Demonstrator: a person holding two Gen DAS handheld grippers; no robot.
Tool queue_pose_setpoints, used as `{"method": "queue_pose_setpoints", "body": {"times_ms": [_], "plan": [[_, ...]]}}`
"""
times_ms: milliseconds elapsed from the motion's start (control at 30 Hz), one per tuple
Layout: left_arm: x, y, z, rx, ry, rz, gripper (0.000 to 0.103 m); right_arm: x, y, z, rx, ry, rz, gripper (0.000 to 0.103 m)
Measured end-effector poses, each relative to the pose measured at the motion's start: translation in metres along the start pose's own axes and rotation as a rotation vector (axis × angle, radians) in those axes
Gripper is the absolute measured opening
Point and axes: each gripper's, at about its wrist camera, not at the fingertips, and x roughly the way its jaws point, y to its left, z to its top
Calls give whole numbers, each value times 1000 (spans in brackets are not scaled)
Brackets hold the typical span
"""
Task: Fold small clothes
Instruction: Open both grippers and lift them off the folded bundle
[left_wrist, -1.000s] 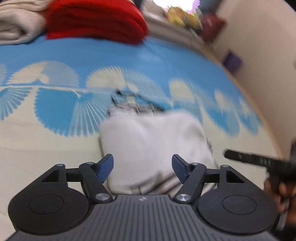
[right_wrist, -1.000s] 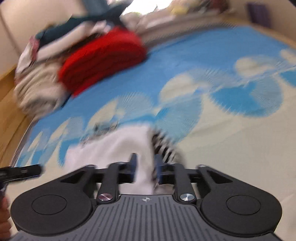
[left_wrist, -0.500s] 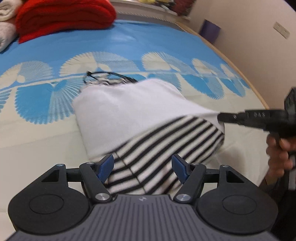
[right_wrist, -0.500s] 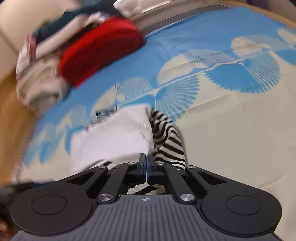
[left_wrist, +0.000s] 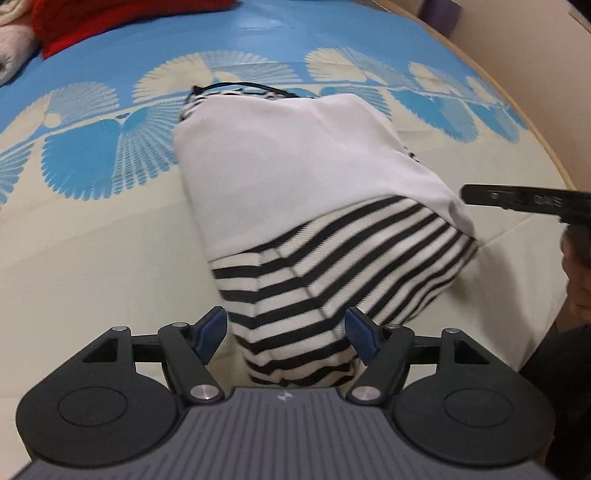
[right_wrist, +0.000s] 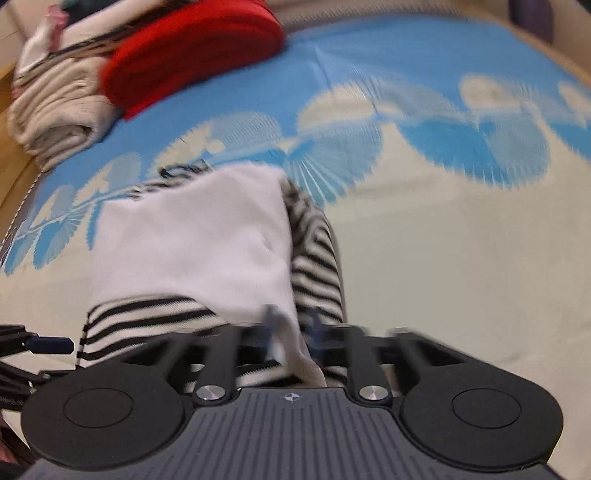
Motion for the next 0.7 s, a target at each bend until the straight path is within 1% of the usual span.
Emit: {"method": "queue_pose_setpoints", "body": {"times_ms": [33, 100, 167, 233, 300, 567, 700], "plan": [[3, 3, -1, -7, 14, 19, 76, 0, 0, 1, -16, -3, 9, 50], [12, 5, -2, -5, 50, 62, 75, 2, 0, -1, -28, 28, 22, 50], [18, 5, -2, -11, 64, 70, 75, 13, 0, -4, -37, 84, 4, 50], [20, 6, -1, -30, 70, 68, 75, 24, 2, -9, -62, 142, -35, 50], [19, 5, -2, -27, 68, 74, 75, 32, 2, -14, -76, 187, -72, 50], [20, 6, -3, -32, 64, 80, 76, 34, -2, -19, -72, 214, -105, 50], [20, 9, -3, -43, 67, 87, 79, 40, -4, -22, -99, 245, -165, 51]]}}
